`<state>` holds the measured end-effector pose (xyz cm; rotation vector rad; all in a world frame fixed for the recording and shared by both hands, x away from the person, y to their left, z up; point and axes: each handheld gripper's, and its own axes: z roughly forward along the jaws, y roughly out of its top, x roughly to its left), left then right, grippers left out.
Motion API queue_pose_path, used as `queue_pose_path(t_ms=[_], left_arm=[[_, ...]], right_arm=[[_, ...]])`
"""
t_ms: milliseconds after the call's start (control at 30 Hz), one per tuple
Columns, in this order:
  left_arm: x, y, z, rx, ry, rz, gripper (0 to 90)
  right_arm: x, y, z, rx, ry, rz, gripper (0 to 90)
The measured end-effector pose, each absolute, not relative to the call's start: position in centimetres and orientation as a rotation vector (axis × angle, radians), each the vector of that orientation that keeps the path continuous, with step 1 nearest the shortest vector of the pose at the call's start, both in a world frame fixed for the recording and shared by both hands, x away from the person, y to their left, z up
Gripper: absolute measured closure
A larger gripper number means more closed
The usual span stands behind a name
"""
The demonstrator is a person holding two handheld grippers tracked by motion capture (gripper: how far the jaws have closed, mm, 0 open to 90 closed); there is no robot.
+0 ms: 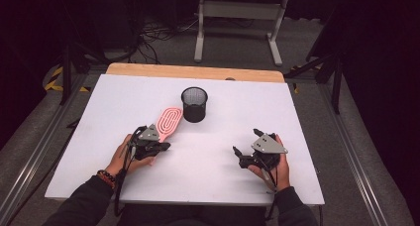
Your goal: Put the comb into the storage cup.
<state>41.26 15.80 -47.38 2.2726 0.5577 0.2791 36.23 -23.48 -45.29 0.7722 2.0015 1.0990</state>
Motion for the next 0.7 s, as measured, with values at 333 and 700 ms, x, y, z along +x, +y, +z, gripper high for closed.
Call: queue_pose_path(t_ms=[333, 700], left_arm=[[40.5, 17.4, -47.5, 2.29, 0.596, 0.272, 89.7], [39.8, 18.9, -46.2, 2.213, 0.624, 0.308, 84.5]], right_arm=[[36.3, -23.3, -45.4, 0.769, 2.014, 1.088, 9.6], [36.2, -23.2, -45.4, 0.768, 2.027, 1.106, 10.0]])
